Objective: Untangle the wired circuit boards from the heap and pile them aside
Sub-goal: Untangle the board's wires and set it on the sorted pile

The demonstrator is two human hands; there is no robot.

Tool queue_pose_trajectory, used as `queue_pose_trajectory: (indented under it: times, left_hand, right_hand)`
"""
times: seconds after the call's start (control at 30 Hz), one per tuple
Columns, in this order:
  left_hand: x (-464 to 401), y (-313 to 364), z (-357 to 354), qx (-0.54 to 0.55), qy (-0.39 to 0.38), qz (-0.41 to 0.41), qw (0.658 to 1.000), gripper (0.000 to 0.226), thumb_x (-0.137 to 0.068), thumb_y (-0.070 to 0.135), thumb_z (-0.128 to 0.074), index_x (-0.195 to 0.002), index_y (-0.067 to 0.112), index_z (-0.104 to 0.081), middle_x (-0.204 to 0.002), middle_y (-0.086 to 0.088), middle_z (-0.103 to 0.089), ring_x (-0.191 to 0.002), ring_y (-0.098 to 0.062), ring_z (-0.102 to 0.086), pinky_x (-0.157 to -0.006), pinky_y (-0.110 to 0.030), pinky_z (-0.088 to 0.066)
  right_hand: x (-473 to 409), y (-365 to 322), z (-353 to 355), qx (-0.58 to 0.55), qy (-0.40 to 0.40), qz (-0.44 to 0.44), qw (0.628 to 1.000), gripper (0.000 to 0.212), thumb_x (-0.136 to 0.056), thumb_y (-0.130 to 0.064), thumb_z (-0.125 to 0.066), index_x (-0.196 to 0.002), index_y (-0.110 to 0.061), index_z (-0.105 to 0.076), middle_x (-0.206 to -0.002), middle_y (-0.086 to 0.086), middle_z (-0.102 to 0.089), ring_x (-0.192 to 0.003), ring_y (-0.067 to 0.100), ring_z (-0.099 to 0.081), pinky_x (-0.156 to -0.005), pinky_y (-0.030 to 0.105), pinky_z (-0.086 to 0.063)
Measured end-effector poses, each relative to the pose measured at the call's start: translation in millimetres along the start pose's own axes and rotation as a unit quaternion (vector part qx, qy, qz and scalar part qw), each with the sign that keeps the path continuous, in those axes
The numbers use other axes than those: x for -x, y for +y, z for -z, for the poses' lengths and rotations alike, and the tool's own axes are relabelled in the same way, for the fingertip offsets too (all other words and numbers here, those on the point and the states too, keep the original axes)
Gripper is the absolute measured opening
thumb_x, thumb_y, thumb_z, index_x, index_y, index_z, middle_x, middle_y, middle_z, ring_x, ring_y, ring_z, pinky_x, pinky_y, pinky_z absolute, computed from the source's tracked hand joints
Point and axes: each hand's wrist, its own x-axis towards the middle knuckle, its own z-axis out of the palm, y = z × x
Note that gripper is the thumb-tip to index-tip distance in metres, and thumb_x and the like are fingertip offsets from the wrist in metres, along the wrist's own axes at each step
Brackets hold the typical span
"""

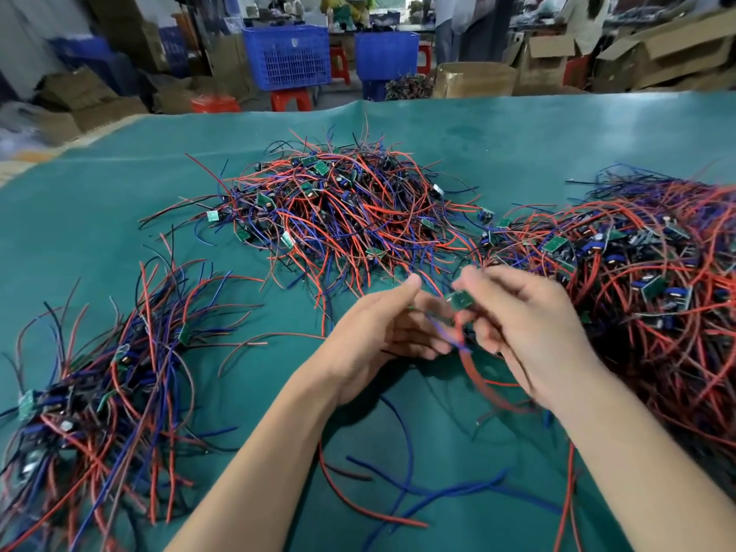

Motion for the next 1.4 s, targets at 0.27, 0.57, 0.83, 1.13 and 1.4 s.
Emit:
queue_pose_trajectory:
  times: [0.27, 0.57, 0.83, 1.13, 1.4]
  left_hand:
    - [1, -2, 3, 0.009, 0.000, -0.019, 1.000, 0.012, -0.087, 0.022, -0.063, -0.077, 0.018, -0.068, -0.075, -0.009, -0.071, -0.064, -0.015, -0.066, -0.065, -0.021, -0.053]
    - [-2, -3, 6, -0.005, -0.020, -0.029, 0.999, 0.014, -0.085, 0.024, -0.066, -0.077, 0.017, -0.074, -0.072, -0.002, -0.061, -0.059, -0.011, -0.052, -0.061, -0.020, -0.045]
    - [-4, -5, 10, 0.028, 0.009, -0.043, 0.999, 0.015, -0.084, 0.025, -0.065, -0.089, 0.015, -0.075, -0.068, 0.004, -0.058, -0.057, -0.007, -0.053, -0.061, -0.018, -0.047]
    - [-5, -11, 8, -0.032, 0.039, -0.075, 0.996, 0.020, -0.076, 0.006, -0.077, -0.070, 0.015, -0.060, -0.065, -0.008, -0.048, -0.052, -0.015, -0.044, -0.051, -0.020, -0.036]
    - [-3, -9, 5, -0.053, 0.031, -0.073, 0.995, 0.014, -0.088, 0.007, -0.065, -0.075, 0.012, -0.064, -0.064, -0.003, -0.054, -0.053, -0.011, -0.049, -0.054, -0.018, -0.042]
  right_hand:
    - [0, 6, -4, 0.001, -0.029, 0.003, 1.000, 0.030, -0.067, -0.034, -0.083, -0.084, -0.010, -0.081, -0.068, 0.007, -0.062, -0.052, 0.017, -0.054, -0.042, 0.021, -0.038]
    - [-1, -9, 0, -0.262, -0.061, -0.072, 0.960, 0.025, -0.079, -0.017, -0.072, -0.099, -0.003, -0.078, -0.104, 0.017, -0.075, -0.091, 0.020, -0.073, -0.081, 0.026, -0.060]
    - [0, -6, -9, -0.236, 0.018, -0.060, 0.970, 0.051, -0.072, -0.013, -0.076, -0.119, -0.002, -0.060, -0.108, 0.015, -0.070, -0.095, 0.025, -0.074, -0.080, 0.028, -0.061]
    - [5, 8, -17, 0.007, 0.034, -0.023, 0.999, 0.049, -0.081, -0.020, -0.085, -0.124, -0.016, -0.061, -0.091, 0.000, -0.079, -0.082, 0.014, -0.074, -0.068, 0.029, -0.052]
    - [2, 3, -12, -0.040, 0.025, -0.025, 0.999, 0.063, -0.080, 0.001, -0.076, -0.138, -0.003, -0.052, -0.099, 0.007, -0.080, -0.088, 0.013, -0.074, -0.070, 0.025, -0.050]
